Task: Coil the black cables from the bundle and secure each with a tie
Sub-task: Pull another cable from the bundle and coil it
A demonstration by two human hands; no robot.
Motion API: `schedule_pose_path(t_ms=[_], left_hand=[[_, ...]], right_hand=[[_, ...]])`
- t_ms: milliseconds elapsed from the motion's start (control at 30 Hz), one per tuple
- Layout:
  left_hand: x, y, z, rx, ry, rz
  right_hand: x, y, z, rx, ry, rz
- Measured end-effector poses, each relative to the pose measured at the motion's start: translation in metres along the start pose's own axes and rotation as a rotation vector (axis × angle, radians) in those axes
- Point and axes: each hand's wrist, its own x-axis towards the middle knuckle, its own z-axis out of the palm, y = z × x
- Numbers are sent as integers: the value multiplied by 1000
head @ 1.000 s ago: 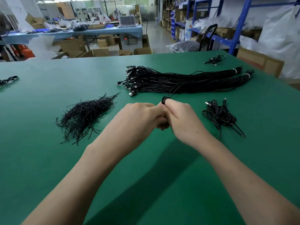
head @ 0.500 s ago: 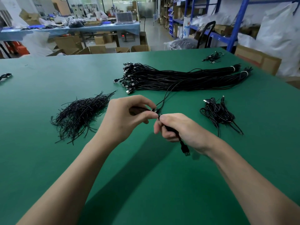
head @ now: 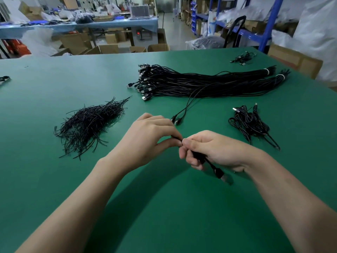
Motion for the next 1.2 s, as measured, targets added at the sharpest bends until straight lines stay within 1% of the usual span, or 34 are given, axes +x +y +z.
schedule_pose_path(t_ms=[100,267,333,433,500,533,567,667,700,767,833,967,1200], left_hand=[[-5,-1,9,24,11,-37],[-8,-3,17,21,100,-119],[-9,-4,17,19,130,-125],[-11,-5,16,40,144,-82],[-12,-5,16,40,138,-56],[-13,-6,15,33,137,-51],[-13,-6,14,25,139,-48],[-14,-6,11,-1,151,-39],[-14,-5,10,-7,157,-33],[-14,-3,9,-12,169,-23],[-13,-1,7,-11,180,-10],[-13,3,4,13,199,31],[-14,8,0,44,215,71]], right_hand=[[6,1,3,-194,132,-8],[13,7,12,-564,460,-195],[15,11,15,-627,521,-257],[14,15,16,-723,575,-341],[11,16,13,-806,598,-347],[11,17,11,-773,575,-318],[10,18,10,-675,518,-270],[8,19,9,-178,219,-87],[8,19,8,-72,143,-59],[5,17,8,-1,48,-42],[4,17,6,48,-10,-20],[0,19,4,220,-125,49],[-3,18,14,256,-111,-15]])
